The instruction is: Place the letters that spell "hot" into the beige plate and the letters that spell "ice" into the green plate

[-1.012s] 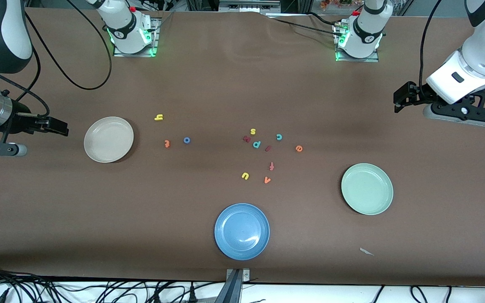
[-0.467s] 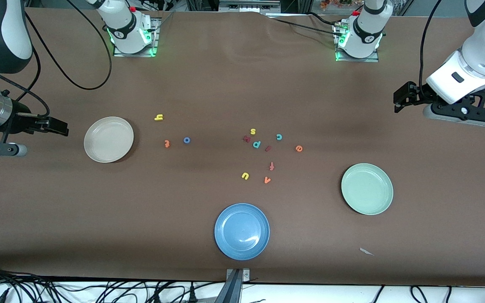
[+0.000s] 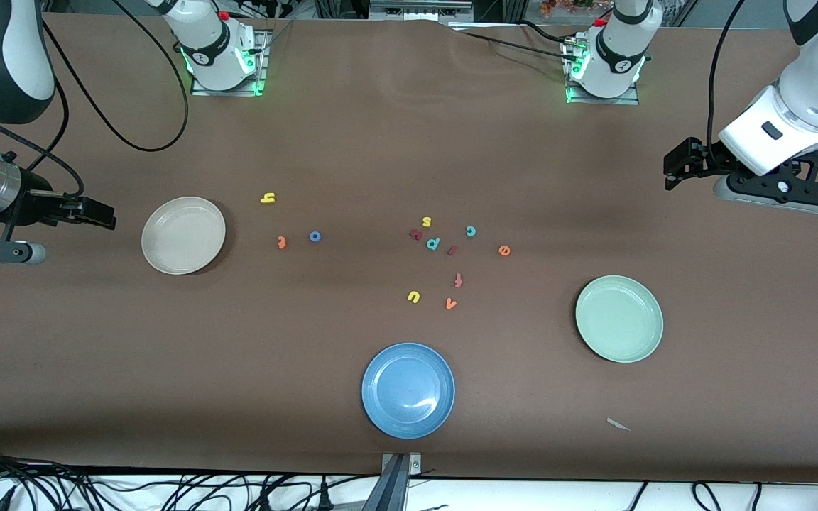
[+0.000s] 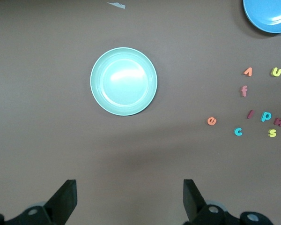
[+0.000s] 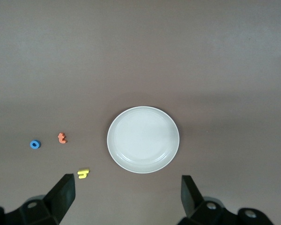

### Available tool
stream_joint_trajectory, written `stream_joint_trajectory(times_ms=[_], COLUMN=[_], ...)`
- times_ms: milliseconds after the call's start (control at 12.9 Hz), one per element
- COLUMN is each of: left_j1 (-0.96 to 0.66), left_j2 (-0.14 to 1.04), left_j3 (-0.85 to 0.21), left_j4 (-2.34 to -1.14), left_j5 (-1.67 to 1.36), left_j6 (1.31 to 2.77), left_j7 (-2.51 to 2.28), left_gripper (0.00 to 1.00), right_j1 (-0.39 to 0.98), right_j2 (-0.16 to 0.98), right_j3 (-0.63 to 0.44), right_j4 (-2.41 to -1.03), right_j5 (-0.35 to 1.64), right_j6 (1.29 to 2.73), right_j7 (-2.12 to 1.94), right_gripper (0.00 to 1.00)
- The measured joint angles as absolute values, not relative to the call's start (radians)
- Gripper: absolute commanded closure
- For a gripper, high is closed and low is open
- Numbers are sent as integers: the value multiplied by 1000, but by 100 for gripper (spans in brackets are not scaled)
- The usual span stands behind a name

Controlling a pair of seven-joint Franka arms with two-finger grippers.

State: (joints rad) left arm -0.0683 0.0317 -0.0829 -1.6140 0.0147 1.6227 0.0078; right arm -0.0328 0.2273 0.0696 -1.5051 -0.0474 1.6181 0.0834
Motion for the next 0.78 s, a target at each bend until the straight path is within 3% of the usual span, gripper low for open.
stream_joint_trajectory(times_ms=[778], left_j1=[-68], left_j2=[32], left_j3=[-83], left_j4=[-1614], left_j5=[15], left_j6=[1623], left_j7=[8], left_gripper=[0], right_j1=[-33], right_j2=[227], right_j3=[70], right_j4=[-1512], right_j5=[-47], right_j6=[1626], right_j7=[83], right_gripper=[0])
